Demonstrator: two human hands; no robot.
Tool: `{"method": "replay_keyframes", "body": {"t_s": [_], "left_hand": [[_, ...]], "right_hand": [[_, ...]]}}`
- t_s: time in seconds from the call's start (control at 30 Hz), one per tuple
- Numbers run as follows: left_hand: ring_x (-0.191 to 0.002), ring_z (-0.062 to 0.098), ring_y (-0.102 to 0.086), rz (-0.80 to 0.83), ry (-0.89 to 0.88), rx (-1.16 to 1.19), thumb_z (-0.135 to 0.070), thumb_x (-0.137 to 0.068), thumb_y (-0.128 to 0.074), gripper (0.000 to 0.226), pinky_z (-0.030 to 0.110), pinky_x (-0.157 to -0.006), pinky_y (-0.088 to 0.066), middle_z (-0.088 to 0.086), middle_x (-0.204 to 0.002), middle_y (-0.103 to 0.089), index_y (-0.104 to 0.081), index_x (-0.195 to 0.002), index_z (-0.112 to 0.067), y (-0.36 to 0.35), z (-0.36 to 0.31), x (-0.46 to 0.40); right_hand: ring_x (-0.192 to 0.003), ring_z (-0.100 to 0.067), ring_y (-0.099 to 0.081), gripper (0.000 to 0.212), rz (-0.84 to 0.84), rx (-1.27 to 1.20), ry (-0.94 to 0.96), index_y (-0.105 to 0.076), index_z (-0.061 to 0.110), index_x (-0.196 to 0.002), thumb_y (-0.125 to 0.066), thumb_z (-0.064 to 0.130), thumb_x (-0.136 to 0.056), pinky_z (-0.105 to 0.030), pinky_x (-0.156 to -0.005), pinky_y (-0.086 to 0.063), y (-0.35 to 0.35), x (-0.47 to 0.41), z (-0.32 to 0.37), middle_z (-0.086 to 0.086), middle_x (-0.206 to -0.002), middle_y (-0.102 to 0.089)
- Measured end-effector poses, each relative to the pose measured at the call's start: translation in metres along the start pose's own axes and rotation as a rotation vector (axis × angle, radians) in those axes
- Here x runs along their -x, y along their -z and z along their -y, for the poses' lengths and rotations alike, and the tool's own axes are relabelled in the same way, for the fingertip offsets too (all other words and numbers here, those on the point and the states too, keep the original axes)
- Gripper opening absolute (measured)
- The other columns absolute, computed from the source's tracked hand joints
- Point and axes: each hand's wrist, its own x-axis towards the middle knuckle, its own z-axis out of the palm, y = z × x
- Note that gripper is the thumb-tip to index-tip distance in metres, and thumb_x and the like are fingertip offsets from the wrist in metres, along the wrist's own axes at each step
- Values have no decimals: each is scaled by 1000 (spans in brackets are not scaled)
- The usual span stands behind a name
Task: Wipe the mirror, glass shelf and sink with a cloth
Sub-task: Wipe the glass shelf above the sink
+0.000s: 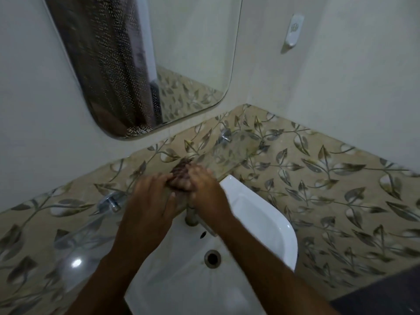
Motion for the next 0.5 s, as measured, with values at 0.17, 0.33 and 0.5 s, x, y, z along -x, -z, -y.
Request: {"method": "replay_keyframes", "body": {"t_s": [0.17, 0.33, 0.5], "left_hand": [[-119, 23, -49, 74, -81, -86, -32, -98, -40, 44, 33, -107, -38, 8, -127, -54, -55, -132, -9, -9, 6, -1], [-114, 24, -53, 112, -47, -47, -40, -94, -38, 49, 42, -95, -50, 6, -124, -58, -56, -131, -14, -14, 5, -11], [-112, 19, -51, 129, -67, -80, -43, -93, -37, 49, 35, -92, -49, 1, -125, -57, -56, -132, -19, -23, 9, -13]], "right_hand": [[-149, -24, -28, 54, -117, 109, -290, -33, 6, -153, -46, 11, -101, -33, -124, -16, 38, -45, -77, -14, -160, -34], [-149, -25, -30, 51, -108, 95, -211, -39, 5, -150, -48, 17, -101, -36, -125, -16, 29, -32, -55, -14, -158, -37], [-142, -27, -43, 59, -52, 300, -3, -49, 5, -142, -65, 19, -88, -44, -123, 2, 26, -19, -53, -15, -148, -51]]}}
